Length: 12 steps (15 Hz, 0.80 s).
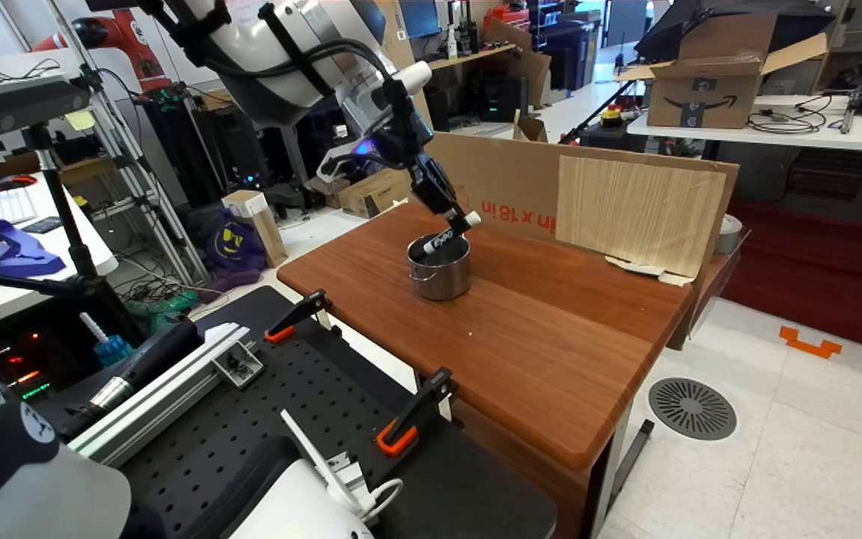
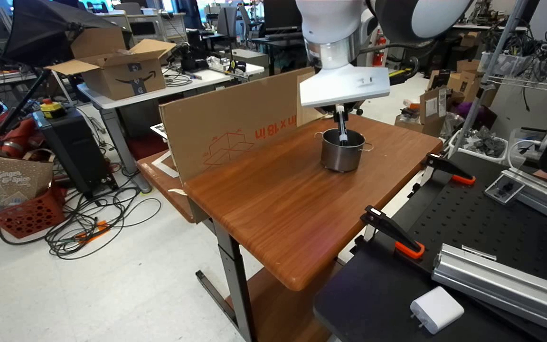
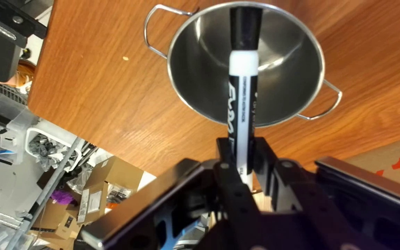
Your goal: Place the marker inside the silver pot
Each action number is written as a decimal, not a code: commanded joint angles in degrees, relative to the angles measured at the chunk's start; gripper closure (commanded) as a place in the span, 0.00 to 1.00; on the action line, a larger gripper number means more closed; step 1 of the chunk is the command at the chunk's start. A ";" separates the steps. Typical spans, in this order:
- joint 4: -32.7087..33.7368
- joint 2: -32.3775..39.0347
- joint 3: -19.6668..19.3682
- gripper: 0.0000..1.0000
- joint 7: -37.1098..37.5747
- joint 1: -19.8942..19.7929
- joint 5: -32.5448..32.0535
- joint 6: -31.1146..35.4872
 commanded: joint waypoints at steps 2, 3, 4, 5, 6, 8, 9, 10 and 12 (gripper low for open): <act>2.25 2.59 1.56 0.95 0.87 -1.29 -0.63 -2.85; 2.53 3.02 1.50 0.95 0.83 -1.31 -0.59 -3.02; 2.85 3.47 1.45 0.95 0.82 -1.33 -0.55 -3.15; 3.28 3.96 1.41 0.95 0.76 -1.35 -0.49 -3.36; 3.35 4.11 1.42 0.95 0.76 -1.38 -0.40 -3.54; 3.58 4.46 1.59 0.54 0.29 -1.60 -0.47 -2.45; 3.78 4.55 1.71 0.47 0.25 -1.49 -0.24 -2.82; 3.98 4.69 1.90 0.41 -0.08 -1.51 0.12 -2.93; 4.17 4.69 2.16 0.26 -0.40 -1.61 0.48 -2.76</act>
